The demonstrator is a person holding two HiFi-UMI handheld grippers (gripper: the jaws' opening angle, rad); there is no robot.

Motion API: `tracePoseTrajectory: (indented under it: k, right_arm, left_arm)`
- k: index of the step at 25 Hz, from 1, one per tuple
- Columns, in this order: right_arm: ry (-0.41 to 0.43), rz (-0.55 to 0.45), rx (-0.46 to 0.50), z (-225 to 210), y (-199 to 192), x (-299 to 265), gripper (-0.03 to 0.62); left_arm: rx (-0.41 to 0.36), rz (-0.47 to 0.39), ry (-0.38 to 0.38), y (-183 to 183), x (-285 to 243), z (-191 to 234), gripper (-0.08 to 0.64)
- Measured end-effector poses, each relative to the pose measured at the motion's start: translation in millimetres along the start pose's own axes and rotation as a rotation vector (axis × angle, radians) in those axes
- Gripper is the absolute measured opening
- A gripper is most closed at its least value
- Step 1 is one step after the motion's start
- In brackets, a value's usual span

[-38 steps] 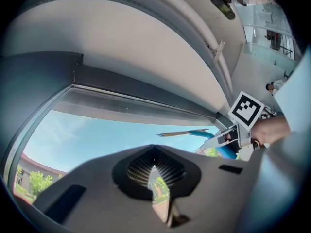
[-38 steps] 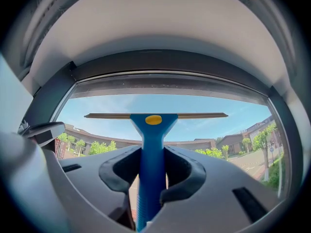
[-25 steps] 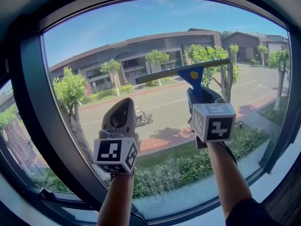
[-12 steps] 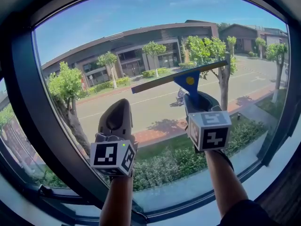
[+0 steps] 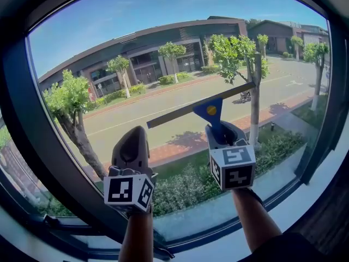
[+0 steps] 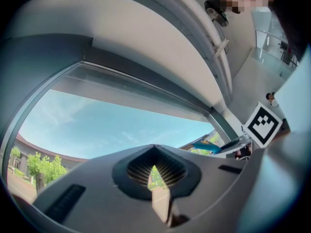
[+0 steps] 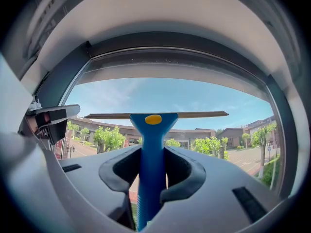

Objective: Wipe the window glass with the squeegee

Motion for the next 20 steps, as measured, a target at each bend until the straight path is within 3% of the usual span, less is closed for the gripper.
tracePoseTrajectory:
  k: [20]
  right_arm:
    - [0.002,0.116,-0.022,3.3,-91.0,42.9,0.131]
  left_arm:
    - [0.056,0.164,0.075,-62.9,63.3,-32.6,0.002]
Point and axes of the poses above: the fingertips, and each gripper's own axes: x backward along the fingers, z to its left, y out of its top, the point moved 9 cm from there along x, backward along the fingers, and after that the axes turned 12 degrees about -z, right-handed, at the moved point
